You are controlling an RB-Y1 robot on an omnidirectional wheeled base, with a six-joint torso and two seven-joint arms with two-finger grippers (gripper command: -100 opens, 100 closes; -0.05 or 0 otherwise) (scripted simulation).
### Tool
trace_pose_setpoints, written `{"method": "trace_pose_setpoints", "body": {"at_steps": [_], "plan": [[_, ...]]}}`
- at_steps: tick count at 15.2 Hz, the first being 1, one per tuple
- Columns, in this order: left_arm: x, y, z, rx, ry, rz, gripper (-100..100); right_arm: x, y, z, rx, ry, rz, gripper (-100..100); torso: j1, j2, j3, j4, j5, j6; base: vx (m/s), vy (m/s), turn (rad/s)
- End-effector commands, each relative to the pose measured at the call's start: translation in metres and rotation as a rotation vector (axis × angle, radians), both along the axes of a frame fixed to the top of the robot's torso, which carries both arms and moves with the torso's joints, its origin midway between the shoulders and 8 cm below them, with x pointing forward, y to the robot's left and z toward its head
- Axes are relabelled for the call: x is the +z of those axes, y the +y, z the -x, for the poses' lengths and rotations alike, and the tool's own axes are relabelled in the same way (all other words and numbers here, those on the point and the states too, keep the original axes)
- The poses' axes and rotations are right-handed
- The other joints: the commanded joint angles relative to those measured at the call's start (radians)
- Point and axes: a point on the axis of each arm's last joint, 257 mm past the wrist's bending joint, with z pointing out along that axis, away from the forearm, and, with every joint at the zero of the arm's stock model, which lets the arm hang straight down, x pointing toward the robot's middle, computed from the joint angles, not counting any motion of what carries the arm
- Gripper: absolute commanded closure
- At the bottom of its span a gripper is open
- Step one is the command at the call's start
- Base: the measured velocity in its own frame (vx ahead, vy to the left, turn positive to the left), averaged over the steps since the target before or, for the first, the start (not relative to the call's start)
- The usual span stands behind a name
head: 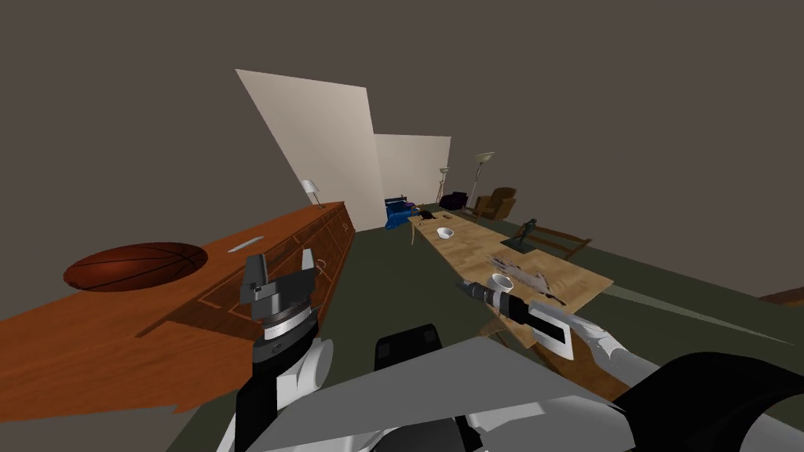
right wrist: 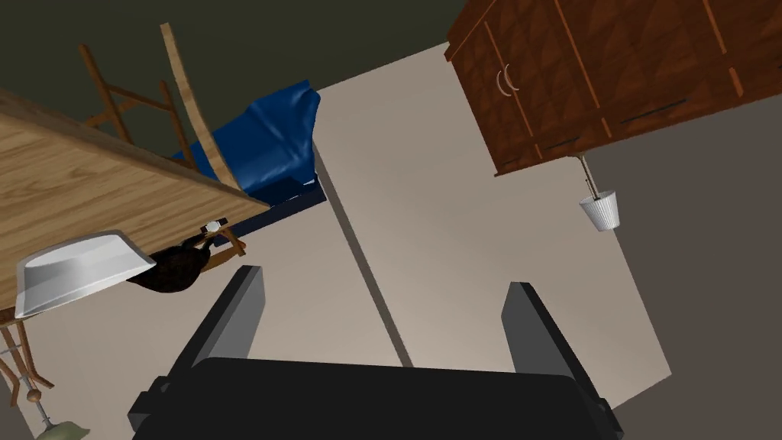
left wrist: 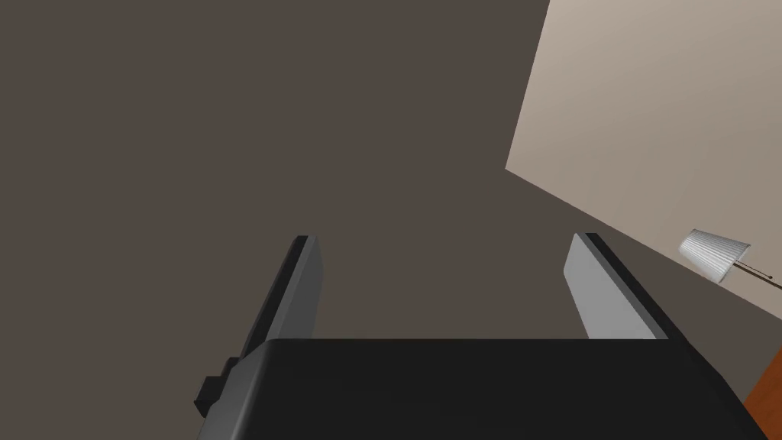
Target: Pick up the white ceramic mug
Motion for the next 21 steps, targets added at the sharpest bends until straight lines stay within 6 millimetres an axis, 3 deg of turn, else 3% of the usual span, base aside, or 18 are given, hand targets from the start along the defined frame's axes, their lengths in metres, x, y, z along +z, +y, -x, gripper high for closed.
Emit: {"method": "trace_pose_setpoints", "body": {"at_steps": [1, 2, 5, 7, 8, 10, 12, 14, 17, 19, 20, 21], "plan": [[0.000, 0.000, 0.000, 0.000, 0.000, 0.000, 0, -0.011, -0.024, 0.010, 0.012, 0.037, 0.067, -100, 0.000, 0.000, 0.000, 0.000, 0.000, 0.000, 0.040, 0.011, 0.151], [0.000, 0.000, 0.000, 0.000, 0.000, 0.000, 0, -0.013, -0.028, 0.011, 0.005, 0.044, 0.072, -100, 0.000, 0.000, 0.000, 0.000, 0.000, 0.000, 0.030, 0.005, 0.060], [0.000, 0.000, 0.000, 0.000, 0.000, 0.000, 0, -0.035, -0.075, 0.039, 0.041, 0.129, 0.213, -100, 0.000, 0.000, 0.000, 0.000, 0.000, 0.000, 0.042, 0.004, 0.144], [0.000, 0.000, 0.000, 0.000, 0.000, 0.000, 0, -0.036, -0.084, 0.041, 0.036, 0.139, 0.230, -100, 0.000, -0.001, -0.001, 0.000, 0.000, 0.000, 0.043, -0.001, 0.089], [0.000, 0.000, 0.000, 0.000, 0.000, 0.000, 0, -0.039, -0.101, 0.053, 0.068, 0.172, 0.292, -100, 0.000, -0.001, 0.000, 0.000, 0.000, 0.000, 0.038, 0.006, 0.123], [0.000, 0.000, 0.000, 0.000, 0.000, 0.000, 0, -0.043, -0.112, 0.057, 0.051, 0.186, 0.306, -100, 0.000, -0.001, 0.000, 0.000, 0.000, 0.000, 0.034, 0.003, 0.090], [0.000, 0.000, 0.000, 0.000, 0.000, 0.000, 0, -0.047, -0.136, 0.072, 0.072, 0.228, 0.371, -100, 0.000, 0.000, 0.000, 0.000, 0.000, 0.000, 0.036, -0.002, 0.124], [0.000, 0.000, 0.000, 0.000, 0.000, 0.000, 0, -0.048, -0.140, 0.074, 0.065, 0.234, 0.377, -100, 0.000, 0.000, 0.000, 0.000, 0.000, 0.000, 0.022, -0.005, 0.025], [0.000, 0.000, 0.000, 0.000, 0.000, 0.000, 0, -0.051, -0.182, 0.104, 0.108, 0.315, 0.492, -100, 0.000, 0.001, 0.000, 0.000, 0.000, 0.000, 0.027, -0.005, 0.136], [0.000, 0.000, 0.000, 0.000, 0.000, 0.000, 0, -0.052, -0.193, 0.109, 0.092, 0.328, 0.505, -100, -0.001, 0.000, 0.000, 0.000, 0.000, 0.000, 0.034, -0.012, 0.090], [0.000, 0.000, 0.000, 0.000, 0.000, 0.000, 0, -0.052, -0.213, 0.125, 0.111, 0.371, 0.556, -100, -0.001, 0.000, 0.000, 0.000, 0.000, 0.001, 0.037, -0.014, 0.079], [0.000, 0.000, 0.000, 0.000, 0.000, 0.000, 0, -0.052, -0.216, 0.127, 0.106, 0.375, 0.561, -100, -0.001, 0.000, 0.000, 0.000, 0.000, 0.000, 0.038, -0.016, 0.112]]}}
